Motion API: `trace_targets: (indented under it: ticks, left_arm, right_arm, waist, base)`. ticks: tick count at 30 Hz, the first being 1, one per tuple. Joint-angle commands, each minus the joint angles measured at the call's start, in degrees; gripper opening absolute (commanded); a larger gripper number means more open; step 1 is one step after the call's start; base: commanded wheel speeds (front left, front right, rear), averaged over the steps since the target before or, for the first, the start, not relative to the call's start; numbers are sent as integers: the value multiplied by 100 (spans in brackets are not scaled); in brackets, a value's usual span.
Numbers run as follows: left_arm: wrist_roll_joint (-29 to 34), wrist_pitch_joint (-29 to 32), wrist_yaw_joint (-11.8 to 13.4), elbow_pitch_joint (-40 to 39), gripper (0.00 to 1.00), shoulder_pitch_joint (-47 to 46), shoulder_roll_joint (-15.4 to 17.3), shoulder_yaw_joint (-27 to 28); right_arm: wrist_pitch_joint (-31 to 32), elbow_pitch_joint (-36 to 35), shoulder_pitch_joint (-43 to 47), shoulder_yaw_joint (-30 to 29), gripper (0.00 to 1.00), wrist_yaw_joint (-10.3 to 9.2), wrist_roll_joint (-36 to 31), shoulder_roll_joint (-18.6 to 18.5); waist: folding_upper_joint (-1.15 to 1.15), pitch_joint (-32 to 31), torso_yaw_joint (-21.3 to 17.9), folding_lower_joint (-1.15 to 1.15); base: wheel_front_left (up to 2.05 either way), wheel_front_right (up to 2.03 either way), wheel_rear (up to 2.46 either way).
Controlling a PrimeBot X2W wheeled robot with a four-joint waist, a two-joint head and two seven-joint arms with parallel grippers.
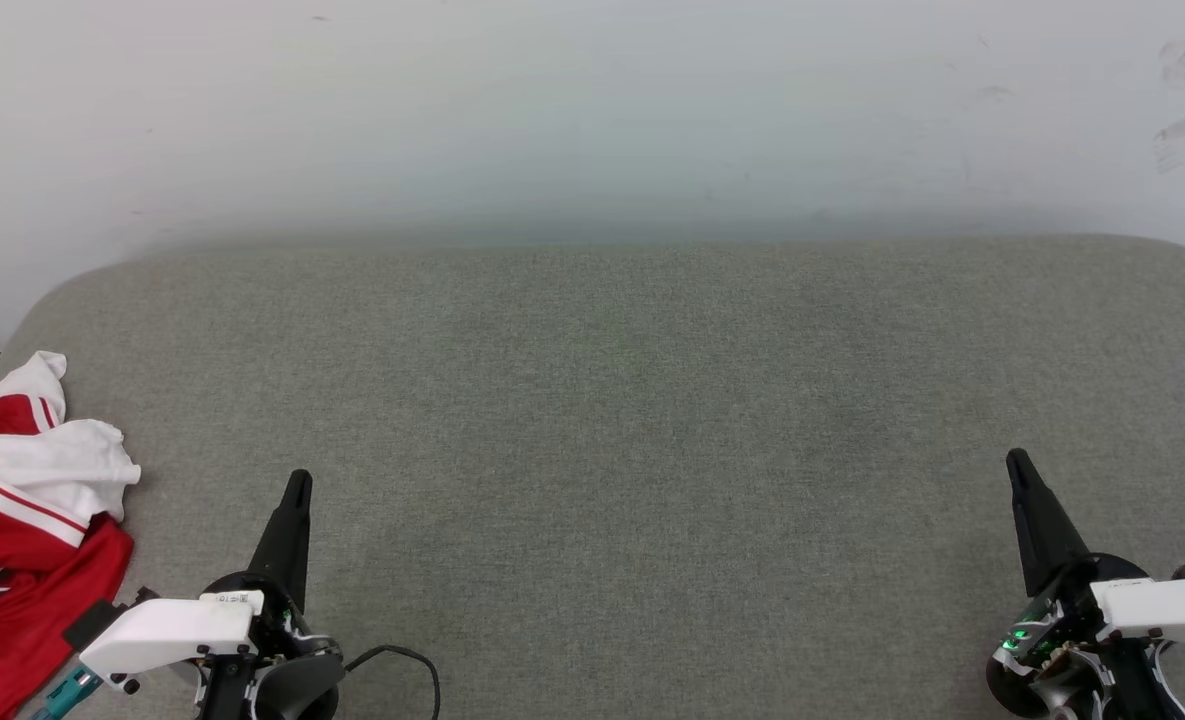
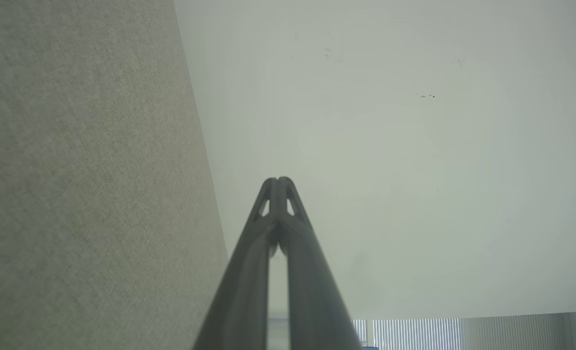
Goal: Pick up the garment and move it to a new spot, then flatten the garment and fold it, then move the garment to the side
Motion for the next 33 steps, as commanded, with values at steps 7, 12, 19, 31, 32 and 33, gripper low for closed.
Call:
trace_targets:
  ticks: [7,12,19,31,32,33]
  left_arm:
    - [0,12,-11,-3,0,-36,-8,11]
    - [1,12,-11,-3,0,-36,-8,10]
    - [1,12,-11,-3,0,-36,-8,9]
    - [50,-257,0,-170,100,56,-6,-402]
    - [53,-287,0,-203,100,59,-6,-441]
    - [55,-315,0,-237,100,61,-6,-480]
  right_arm:
    - [-11,6,-70,1,0,-2,8,21]
    - [-10,6,-70,2,0,-2,8,21]
    - [-11,5,-70,1,0,-2,8,21]
    - [-229,-296,201,135,100,-1,-32,1]
    - [-255,-340,214,153,100,-1,-48,-1]
    - [-281,-383,229,170,100,-1,-60,-1]
  waist:
    - [0,0,0,0]
    - [0,0,0,0]
    - [0,0,0,0]
    - [0,7,-19,0]
    - [0,8,-22,0]
    - [0,9,-24,0]
  base:
    - [0,0,0]
    - [0,0,0]
    - [0,0,0]
    - [0,0,0]
    - [0,0,0]
    - [0,0,0]
